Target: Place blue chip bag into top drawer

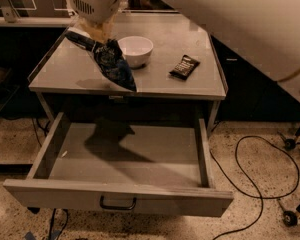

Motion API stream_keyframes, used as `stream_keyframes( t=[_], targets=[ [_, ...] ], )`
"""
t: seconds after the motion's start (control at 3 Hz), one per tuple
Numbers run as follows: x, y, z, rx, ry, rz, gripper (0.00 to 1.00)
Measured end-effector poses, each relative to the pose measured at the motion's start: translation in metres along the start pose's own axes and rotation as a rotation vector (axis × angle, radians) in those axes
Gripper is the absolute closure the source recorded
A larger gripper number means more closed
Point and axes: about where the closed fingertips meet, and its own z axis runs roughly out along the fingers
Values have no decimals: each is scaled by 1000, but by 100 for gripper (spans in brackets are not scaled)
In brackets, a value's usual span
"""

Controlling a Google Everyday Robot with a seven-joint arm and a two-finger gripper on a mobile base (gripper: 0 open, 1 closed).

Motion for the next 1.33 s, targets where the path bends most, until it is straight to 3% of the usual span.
stream_keyframes(
  t=[0.33,1.0,1.33],
  targets=[
    [19,19,-12,14,36,46,100],
    [24,18,-14,17,41,61,100],
    [57,32,-12,-14,102,101,100]
  ],
)
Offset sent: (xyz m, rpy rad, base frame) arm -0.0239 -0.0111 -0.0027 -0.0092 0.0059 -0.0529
